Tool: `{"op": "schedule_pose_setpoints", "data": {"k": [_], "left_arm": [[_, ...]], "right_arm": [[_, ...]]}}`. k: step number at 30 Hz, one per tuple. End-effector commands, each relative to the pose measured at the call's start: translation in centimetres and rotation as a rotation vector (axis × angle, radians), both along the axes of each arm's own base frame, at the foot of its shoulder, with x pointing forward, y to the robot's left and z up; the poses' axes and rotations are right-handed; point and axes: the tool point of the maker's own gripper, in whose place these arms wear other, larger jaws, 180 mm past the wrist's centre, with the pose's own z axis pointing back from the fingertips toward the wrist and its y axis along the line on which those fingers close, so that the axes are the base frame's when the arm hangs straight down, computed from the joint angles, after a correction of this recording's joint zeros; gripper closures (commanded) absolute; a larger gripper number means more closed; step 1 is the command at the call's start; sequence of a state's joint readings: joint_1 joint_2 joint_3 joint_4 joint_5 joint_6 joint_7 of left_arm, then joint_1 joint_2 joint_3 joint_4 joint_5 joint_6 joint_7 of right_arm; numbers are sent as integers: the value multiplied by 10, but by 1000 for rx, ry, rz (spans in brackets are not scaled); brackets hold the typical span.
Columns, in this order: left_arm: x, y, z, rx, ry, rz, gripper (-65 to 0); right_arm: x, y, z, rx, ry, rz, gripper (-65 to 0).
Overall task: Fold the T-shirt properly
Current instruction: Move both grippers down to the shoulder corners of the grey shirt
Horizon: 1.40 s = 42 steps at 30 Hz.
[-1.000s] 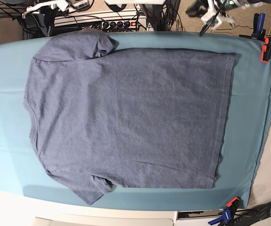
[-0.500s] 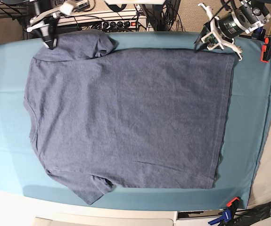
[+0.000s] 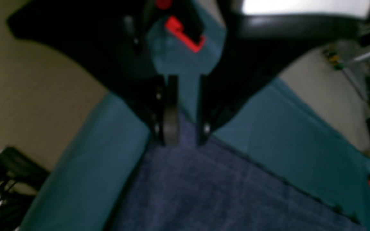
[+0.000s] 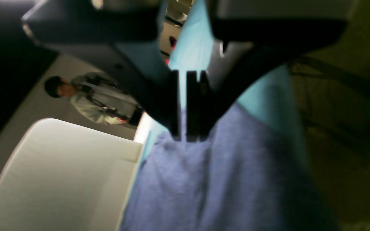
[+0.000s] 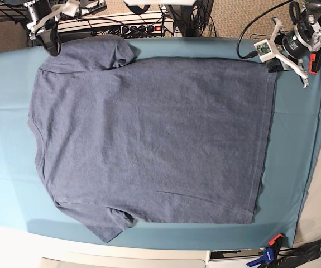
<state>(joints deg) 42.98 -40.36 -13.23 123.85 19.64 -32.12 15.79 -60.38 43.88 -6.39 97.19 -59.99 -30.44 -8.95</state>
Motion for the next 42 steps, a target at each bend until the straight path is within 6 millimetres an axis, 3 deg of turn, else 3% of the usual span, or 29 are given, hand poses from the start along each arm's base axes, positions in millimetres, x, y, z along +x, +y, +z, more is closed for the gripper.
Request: {"op": "schedule_pose_setpoints", "data": {"k": [1,10,13,17,23,28,33,37,42], "left_arm": [[6,1,8,19,-36,-23,-113],[29,29,26,132,-182,61,-113],[24,35,24,170,-155,34,-113],[6,58,18,337,-114,-27,-113],[0,75,37,476,-272,-18,-113],[-4,68,34,452,-276,-28,-113],[-25,46,12,398,-200,-53,-113],[-38,28,7,407,-223,-81,-113],[-47,4,5,358,-256,-116,-113]], "right_arm": [[1,2,7,8,-18,14,-29],[-5,-3,-1,19,36,-17,-29],[-5,-3,-1,18,34,-21,-29],[-4,-3,-1,18,33,-20,-29],[0,-1,8,36,-20,-13,-29],[8,6,25,49,-123,22,-29],[10,18,29,-89,-181,153,-29],[12,12,32,-123,-201,129,-29],[20,-10,38,-139,-231,-1,-30]]}}
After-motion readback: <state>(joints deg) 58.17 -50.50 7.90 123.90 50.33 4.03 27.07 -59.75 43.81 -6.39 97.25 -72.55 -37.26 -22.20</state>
